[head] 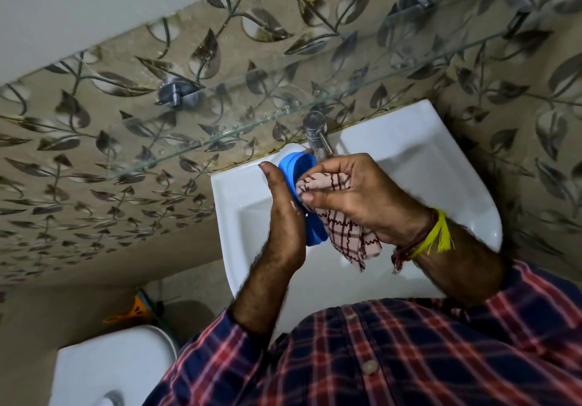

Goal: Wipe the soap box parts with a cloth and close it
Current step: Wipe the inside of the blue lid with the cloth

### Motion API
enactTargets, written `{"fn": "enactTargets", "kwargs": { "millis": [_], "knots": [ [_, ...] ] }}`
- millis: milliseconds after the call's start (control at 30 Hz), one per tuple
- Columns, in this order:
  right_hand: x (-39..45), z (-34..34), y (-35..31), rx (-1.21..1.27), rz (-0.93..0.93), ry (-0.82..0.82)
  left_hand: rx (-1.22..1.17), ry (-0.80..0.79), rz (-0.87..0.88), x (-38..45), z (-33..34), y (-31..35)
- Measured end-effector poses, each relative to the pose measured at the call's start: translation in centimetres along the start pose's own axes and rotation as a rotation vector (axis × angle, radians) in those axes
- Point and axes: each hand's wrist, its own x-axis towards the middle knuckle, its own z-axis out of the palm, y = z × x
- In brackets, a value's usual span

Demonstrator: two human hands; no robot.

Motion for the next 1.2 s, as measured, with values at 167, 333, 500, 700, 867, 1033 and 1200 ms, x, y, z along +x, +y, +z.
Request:
{"fn": "enactTargets", "kwargs": {
  "millis": [167,333,500,700,867,1033,1200],
  "knots": [
    [0.4,-0.7,-0.3,0.095,0.018,0.048,-0.036,0.01,-0.08,0.2,0.3,-0.1],
    [0.1,-0.8,-0.1,-0.022,0.051,-0.029,-0.022,0.015,-0.08,0.4,0.0,0.1],
    [0.4,-0.9,-0.3,0.03,0.035,-0.008,-0.042,0.016,-0.075,0.8,0.3,0.4],
    [0.4,-0.9,-0.2,0.086,0.079,-0.008,-0.018,-0.002,-0.108,0.8,-0.1,0.3],
    [-0.4,-0.8,0.2,-0.052,0.129,-0.139,-0.049,0.044,-0.103,1.2,-0.6,0.7],
    [0.1,-0.5,-0.1,-0.019,0.079,-0.085,-0.094,0.057,-0.144,1.3,-0.7,0.7],
    [-0.5,-0.5,0.1,-0.21,0.09,-0.194,-0.061,0.079,-0.138,1.2,-0.9,0.9]
  ]
}}
